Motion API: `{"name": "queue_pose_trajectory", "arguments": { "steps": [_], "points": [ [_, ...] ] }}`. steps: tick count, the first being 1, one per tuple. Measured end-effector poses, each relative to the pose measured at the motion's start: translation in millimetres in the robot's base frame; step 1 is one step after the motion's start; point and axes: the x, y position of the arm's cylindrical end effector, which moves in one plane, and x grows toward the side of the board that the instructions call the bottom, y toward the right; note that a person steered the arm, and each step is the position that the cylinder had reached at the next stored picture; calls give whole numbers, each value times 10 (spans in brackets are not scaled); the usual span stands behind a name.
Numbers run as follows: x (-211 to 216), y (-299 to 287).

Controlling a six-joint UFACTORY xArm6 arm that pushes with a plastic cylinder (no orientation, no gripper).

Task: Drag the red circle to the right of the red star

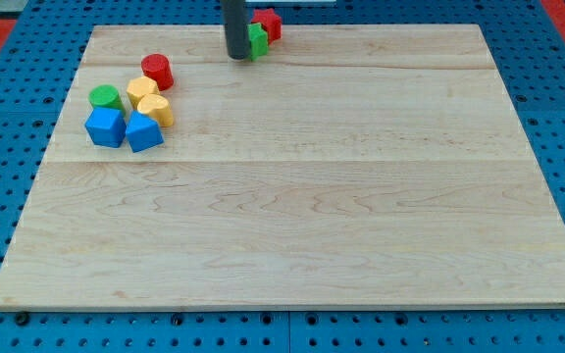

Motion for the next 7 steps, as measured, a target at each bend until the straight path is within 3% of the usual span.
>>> {"name": "queue_pose_trajectory", "arguments": {
  "steps": [1,4,5,6,7],
  "points": [
    [142,-63],
    [98,-1916],
    [305,-2175],
    [391,-1548],
    [390,-412]
  ]
}}
